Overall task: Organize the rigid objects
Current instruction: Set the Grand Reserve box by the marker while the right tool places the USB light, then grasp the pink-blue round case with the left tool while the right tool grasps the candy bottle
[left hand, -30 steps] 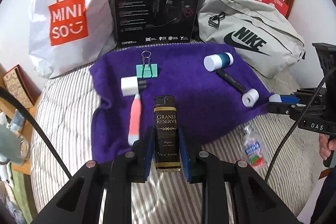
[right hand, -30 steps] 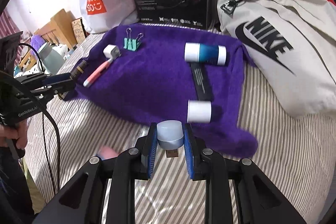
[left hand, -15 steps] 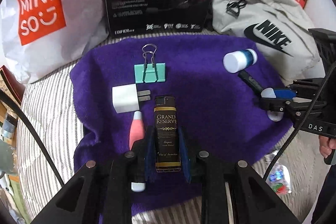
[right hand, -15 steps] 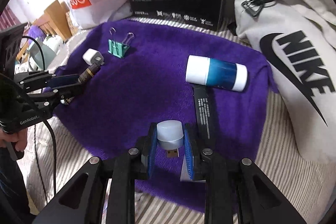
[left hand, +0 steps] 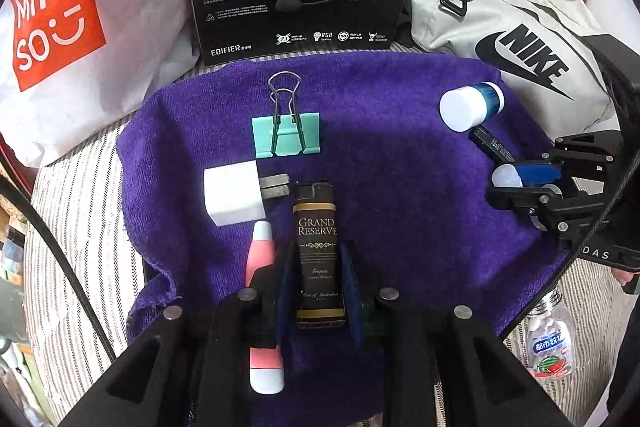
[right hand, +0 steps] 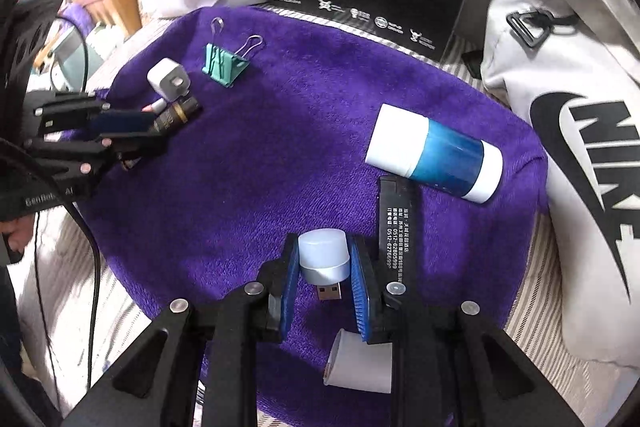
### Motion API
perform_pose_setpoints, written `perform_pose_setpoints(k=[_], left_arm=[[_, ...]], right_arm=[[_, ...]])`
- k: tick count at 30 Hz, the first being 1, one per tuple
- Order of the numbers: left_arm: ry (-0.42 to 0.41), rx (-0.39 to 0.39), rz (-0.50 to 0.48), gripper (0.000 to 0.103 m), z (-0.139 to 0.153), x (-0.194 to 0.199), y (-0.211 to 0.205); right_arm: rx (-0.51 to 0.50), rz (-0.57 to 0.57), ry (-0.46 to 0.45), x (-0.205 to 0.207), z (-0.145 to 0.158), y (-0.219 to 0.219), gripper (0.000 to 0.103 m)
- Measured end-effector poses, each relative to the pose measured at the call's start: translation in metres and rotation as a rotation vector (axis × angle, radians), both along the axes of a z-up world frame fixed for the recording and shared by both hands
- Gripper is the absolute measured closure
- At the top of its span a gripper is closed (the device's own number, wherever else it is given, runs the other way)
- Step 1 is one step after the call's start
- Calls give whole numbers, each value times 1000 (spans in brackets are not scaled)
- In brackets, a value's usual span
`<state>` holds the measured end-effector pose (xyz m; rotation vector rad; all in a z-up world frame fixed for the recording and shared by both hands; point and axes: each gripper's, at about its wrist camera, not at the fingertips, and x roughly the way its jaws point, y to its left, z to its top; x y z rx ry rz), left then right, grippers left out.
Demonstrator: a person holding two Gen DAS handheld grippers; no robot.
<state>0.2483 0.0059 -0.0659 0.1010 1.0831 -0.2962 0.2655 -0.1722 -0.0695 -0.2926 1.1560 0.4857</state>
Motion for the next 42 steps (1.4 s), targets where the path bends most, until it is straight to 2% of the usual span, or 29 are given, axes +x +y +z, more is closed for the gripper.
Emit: perform_pose_setpoints(k=[5,9,11,17,23,29,34,39,42], left_arm=[[-7,16,-4,78,0,-4,-3],[-3,-5,1,66,0,-12,-4],[-1,-10,3,61,1,-16,-5],[2,-10,46,60,11,-29,-2],[-53,5,46,60,38,-66,-5],[-48,-23,25,58,40,-110,-28],[-18,-53,-24,57,26,-136,-64],[10,-16,-45,55,7,-146,-88],[21,8,-45,55,1,-148,-96]], right_arm=[[-7,20,-3,-1,0,-2,78],[1,18,5,-3,-1,-5,75],[15,8,19,-6,0,-9,66],[66,-58,33,-17,10,-23,59],[119,-157,-29,-53,42,-49,45],[165,-267,-80,-103,64,-82,29],[206,-361,-63,-137,61,-106,29],[246,-399,-42,-167,54,-117,29],[236,-398,-29,-179,49,-117,29]])
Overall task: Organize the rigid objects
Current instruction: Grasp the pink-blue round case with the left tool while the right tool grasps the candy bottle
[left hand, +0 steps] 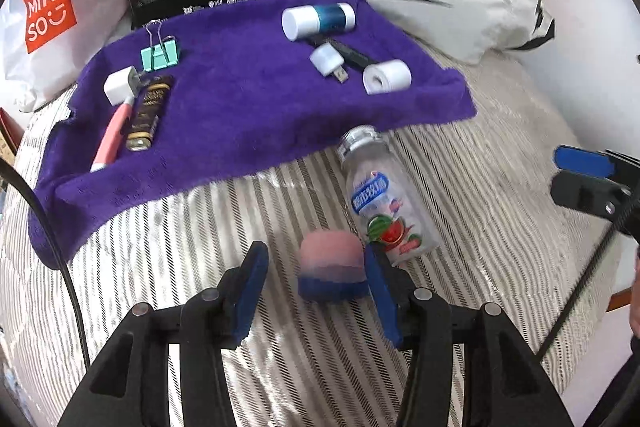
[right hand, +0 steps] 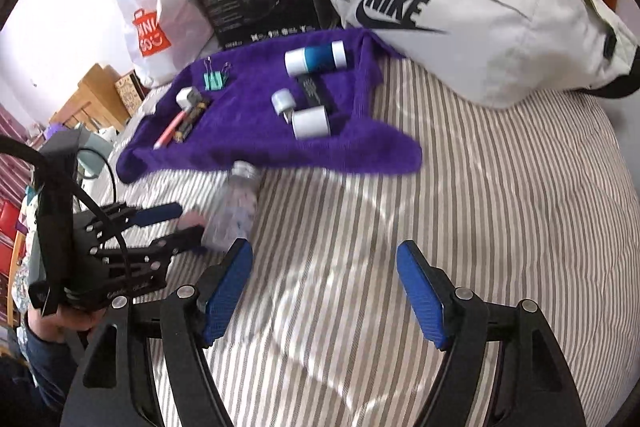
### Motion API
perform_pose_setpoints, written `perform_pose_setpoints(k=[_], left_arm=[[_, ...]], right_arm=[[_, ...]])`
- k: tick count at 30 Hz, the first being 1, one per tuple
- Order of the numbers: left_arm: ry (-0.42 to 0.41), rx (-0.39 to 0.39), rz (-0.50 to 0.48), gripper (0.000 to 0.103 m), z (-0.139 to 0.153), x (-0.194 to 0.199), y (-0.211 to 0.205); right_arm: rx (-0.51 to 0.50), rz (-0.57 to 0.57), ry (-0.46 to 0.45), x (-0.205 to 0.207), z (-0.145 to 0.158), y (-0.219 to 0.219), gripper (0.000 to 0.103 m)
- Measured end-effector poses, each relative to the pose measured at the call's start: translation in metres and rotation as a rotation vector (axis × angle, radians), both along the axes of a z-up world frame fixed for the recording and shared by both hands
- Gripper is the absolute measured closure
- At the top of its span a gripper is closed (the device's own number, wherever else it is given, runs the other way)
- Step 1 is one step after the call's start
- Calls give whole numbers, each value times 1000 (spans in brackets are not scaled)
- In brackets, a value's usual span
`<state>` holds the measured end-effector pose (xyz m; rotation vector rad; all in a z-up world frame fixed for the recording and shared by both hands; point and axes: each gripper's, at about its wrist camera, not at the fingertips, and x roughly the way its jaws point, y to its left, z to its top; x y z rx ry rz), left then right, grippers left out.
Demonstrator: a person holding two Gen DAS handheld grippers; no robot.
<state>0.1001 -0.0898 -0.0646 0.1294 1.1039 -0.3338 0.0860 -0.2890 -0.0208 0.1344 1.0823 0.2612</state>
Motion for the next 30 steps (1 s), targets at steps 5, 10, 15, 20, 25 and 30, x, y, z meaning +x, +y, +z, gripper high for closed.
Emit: perform_pose_setpoints(k=[5,10,15,20,25,30], left_arm=[[-22,65,-3,55,-6,-4,-6],[-34,63,-2,55,-5,-7,3],[-45,66,-10,55,-5,-6,1],[-68,64,-68,67,-5,-8,-5],[-73,58,-44,67,1,-9,9],[-85,29,15,67,11,-10,42]], right_arm=[[20,-5,11,-9,-7,0,29],[28,2,15,-12,-10,0,29],[27,11,25,-12,-13,3,29],[17,14,50,-12,-21,8,29],[12,28,61,-8,-25,17,29],[-5,71,55,0,-22,38,29]])
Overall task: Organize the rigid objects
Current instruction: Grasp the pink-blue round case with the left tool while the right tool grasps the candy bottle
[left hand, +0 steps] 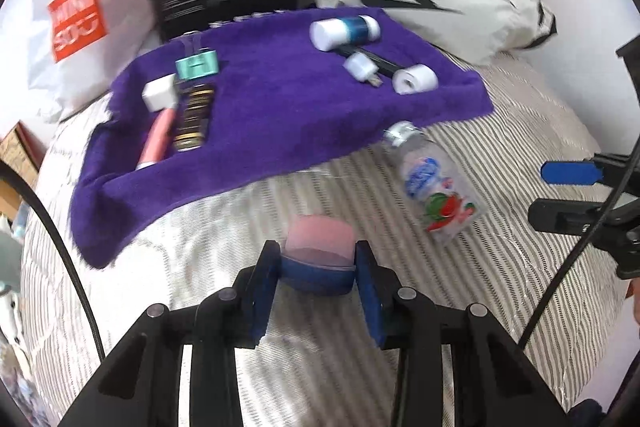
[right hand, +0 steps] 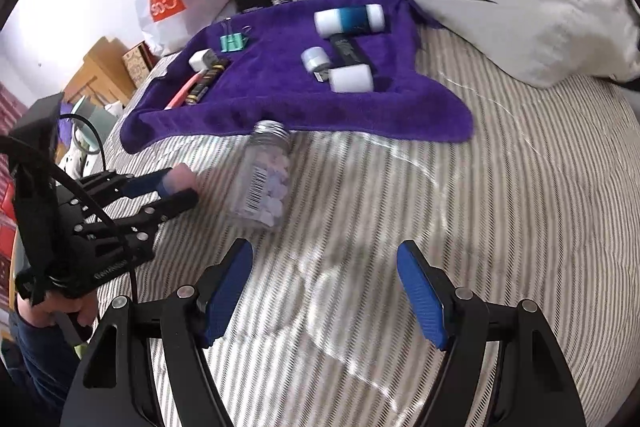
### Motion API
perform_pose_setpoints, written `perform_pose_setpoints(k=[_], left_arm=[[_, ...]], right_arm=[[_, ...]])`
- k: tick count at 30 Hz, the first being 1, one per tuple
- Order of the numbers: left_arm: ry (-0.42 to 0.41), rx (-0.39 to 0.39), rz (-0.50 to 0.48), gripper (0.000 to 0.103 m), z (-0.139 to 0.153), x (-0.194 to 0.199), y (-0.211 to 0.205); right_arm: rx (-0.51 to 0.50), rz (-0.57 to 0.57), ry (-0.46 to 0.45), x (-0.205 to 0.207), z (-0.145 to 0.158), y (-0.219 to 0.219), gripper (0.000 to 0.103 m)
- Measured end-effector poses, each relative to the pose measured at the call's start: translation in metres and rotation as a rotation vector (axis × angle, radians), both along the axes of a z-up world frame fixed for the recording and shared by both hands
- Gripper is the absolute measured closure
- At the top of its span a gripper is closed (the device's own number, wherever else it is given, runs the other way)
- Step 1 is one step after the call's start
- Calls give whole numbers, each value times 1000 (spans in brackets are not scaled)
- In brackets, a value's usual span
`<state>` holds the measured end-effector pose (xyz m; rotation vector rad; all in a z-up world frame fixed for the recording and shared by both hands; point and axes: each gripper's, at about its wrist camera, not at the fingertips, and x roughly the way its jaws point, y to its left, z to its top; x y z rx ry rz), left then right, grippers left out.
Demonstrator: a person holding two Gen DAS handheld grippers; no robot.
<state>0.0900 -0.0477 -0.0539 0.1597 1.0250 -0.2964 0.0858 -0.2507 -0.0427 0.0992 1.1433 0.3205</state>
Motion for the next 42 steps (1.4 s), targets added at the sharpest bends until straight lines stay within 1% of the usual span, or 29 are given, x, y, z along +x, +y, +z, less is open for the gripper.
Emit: perform_pose_setpoints(k=[4,6,11,13,15,16,17,21,23,25,28,31,35,39,42], left_arm=[[-8,2,50,67,3,-2,24],[-12,-9,81,67,4,-2,37],[-12,-26,116,67,3,-2,55],[-12,-32,122,67,2,-1,59],[-10,-47,125,67,2,-2,62],[-12,-49,126,67,2,-2,63],[-12,-52,127,67,2,-3,64],[-9,-67,125,67,0,-2,65],[-6,-72,125,67,-1,-2,66],[-3,-73,123,67,-2,-3,66],[-5,-82,121,67,-2,-6,67],[-5,-87,121,67,-2,-5,68],[-3,-83,121,67,-2,-5,67],[3,-85,127,67,-3,-5,68],[10,-77,127,67,-6,-4,66]], right_arm=[[5,31,-13,9,4,20,29],[5,53,-18,16,4,32,29],[-4,70,-5,37,-9,60,29],[-36,69,-1,43,-17,69,29],[-78,74,5,48,-25,75,31],[-95,80,4,48,-28,78,36],[-109,88,-2,48,-31,81,39],[-216,105,-49,43,-33,92,45],[-222,131,-57,40,-33,92,52],[-233,149,-38,39,-32,87,54],[-249,128,-17,37,-30,71,54],[-221,117,-17,38,-30,62,54],[-235,156,-47,38,-30,67,54],[-229,198,-53,40,-29,69,54],[-223,235,-60,41,-28,69,56]])
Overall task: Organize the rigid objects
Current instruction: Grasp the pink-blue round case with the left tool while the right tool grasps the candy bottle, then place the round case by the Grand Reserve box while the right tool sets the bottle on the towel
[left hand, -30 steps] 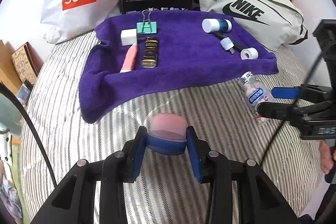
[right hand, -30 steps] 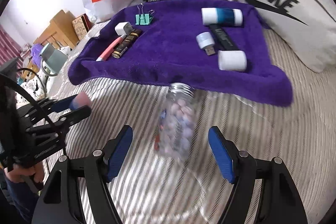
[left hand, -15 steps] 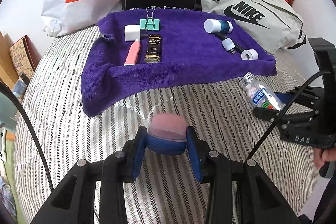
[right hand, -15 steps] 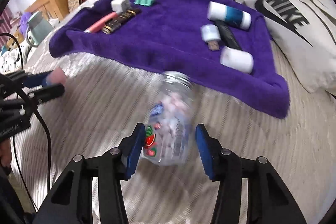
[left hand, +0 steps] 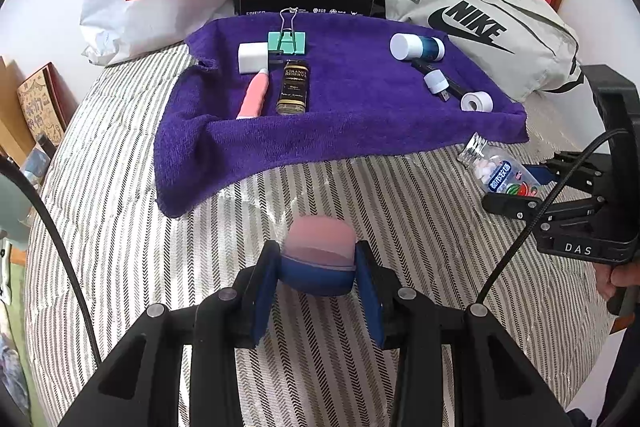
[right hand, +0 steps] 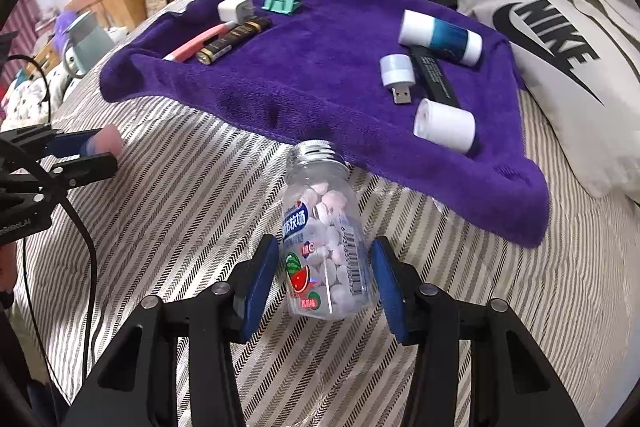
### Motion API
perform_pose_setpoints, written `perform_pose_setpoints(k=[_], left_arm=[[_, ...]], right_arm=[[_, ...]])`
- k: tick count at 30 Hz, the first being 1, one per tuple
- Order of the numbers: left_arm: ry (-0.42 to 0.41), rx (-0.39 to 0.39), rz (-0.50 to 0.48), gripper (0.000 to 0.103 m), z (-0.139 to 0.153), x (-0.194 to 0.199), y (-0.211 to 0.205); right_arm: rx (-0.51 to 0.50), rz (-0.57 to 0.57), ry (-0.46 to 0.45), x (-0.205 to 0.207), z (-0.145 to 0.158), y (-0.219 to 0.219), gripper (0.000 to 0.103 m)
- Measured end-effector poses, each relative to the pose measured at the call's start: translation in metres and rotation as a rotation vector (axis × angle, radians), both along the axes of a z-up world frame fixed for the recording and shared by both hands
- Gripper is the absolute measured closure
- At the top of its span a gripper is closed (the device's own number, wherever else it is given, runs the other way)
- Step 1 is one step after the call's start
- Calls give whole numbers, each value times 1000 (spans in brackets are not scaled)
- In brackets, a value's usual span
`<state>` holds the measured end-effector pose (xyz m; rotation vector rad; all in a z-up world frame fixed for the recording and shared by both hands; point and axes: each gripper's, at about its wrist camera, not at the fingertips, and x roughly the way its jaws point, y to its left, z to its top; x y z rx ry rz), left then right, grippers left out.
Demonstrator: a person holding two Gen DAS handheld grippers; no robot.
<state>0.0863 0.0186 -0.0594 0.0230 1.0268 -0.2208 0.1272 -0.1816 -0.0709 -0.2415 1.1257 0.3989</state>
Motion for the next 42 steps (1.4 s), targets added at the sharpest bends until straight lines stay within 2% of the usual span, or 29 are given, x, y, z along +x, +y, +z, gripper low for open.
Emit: perform_pose_setpoints(k=[2,12,16,24,29,42], left_arm=[[4,4,-3,67,-1,1,-2],[12,18,-14,67,-2,1,-3],[25,25,-19,67,-6,3,-5],[27,56,-24,67,-9,3,-11],[31,44,-20,67,-8,4,-9],[-23,18,-18,67,24,2,-5]], right_arm=[[1,24,-5,2,-1,3,61],[25,32,12,-7,8,-6,61],[12,16,31,-10,0,-9,61],[3,34,-4,-13,0,-7,60],[20,39,8,-14,2,-12,62],[79,13,-13,-20,27,-30,62]])
